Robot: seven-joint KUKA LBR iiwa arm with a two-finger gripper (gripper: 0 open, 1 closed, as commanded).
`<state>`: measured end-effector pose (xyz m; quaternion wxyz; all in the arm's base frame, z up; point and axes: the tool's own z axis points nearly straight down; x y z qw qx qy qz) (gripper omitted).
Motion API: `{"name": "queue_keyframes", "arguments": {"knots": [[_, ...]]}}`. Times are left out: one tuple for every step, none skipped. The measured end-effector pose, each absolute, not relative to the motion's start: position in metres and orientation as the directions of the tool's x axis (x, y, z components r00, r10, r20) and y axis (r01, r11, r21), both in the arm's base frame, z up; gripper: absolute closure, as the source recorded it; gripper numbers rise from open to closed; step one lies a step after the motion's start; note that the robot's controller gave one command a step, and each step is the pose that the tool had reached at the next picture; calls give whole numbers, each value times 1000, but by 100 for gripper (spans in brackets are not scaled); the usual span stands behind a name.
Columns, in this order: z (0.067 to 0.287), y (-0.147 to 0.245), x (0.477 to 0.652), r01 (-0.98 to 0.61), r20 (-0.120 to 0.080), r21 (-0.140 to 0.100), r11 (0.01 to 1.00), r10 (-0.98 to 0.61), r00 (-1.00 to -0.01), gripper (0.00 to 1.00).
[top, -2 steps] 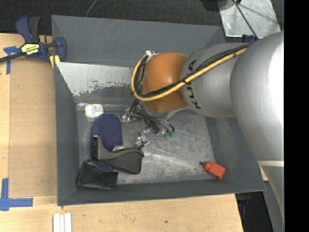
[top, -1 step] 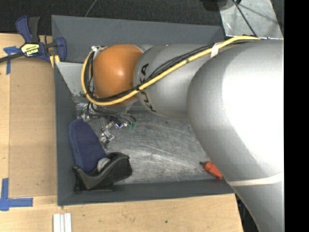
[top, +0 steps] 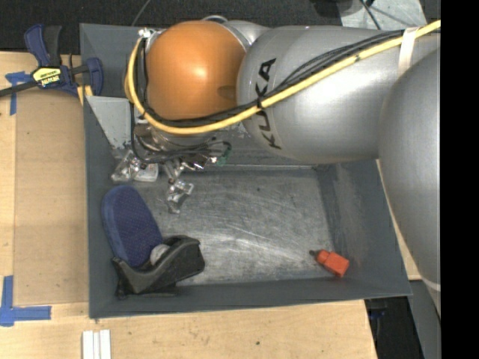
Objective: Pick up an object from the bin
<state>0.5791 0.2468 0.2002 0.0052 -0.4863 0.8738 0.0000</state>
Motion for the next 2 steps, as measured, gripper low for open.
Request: {"name": "queue_keyframes", "arguments": {"knots": [[112, 239, 529, -985, -3, -20, 170, -985, -170, 0], [80, 230, 540, -981, -7, -27, -193, -981, 193, 0]]}}
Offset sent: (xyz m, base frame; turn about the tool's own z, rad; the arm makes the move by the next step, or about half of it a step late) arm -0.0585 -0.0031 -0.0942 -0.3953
